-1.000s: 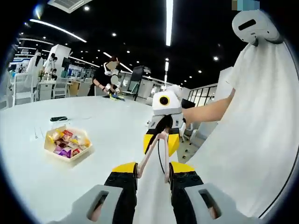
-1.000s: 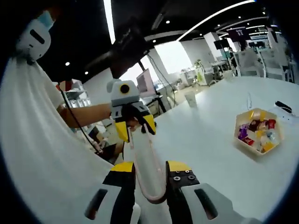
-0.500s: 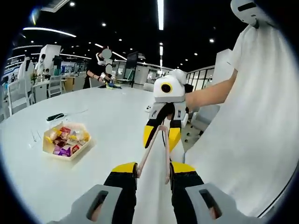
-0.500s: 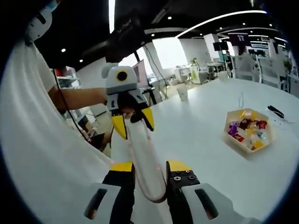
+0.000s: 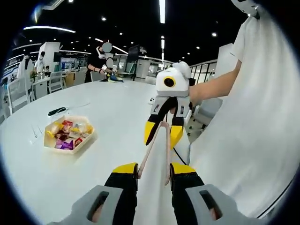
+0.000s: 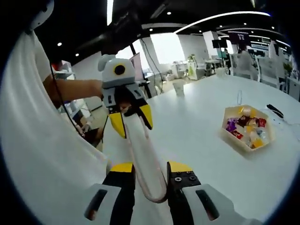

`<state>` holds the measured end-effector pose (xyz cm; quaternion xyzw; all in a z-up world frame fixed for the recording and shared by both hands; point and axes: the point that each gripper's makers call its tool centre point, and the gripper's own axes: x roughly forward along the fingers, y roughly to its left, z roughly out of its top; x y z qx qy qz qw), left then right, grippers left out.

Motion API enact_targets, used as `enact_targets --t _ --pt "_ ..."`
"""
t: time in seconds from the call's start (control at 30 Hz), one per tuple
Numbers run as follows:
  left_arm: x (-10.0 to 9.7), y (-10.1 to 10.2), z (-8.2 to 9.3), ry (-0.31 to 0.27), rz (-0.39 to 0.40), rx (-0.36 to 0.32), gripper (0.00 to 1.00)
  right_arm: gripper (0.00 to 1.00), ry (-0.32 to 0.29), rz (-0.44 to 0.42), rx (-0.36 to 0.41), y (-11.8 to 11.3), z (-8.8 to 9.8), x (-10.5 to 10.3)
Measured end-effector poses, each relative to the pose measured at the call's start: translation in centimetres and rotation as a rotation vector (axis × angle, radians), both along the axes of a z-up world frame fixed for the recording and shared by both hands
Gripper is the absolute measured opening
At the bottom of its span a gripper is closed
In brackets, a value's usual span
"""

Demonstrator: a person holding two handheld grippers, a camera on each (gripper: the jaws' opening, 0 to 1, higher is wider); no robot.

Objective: Place the target food into the container with the food tongs after gripping and lifting it, then release it inside without dropping or visibly crushing the food.

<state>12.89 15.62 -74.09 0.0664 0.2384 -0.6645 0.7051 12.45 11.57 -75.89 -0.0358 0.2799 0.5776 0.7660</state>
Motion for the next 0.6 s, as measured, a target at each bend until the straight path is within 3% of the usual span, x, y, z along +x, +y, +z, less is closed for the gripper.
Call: enact_targets --t 0.6 --pt "1.2 -1.1 -1.7 -0.063 -0.006 0.08 0.25 0.26 -0.027 -0.028 -0.085 -1.5 -1.7 1.4"
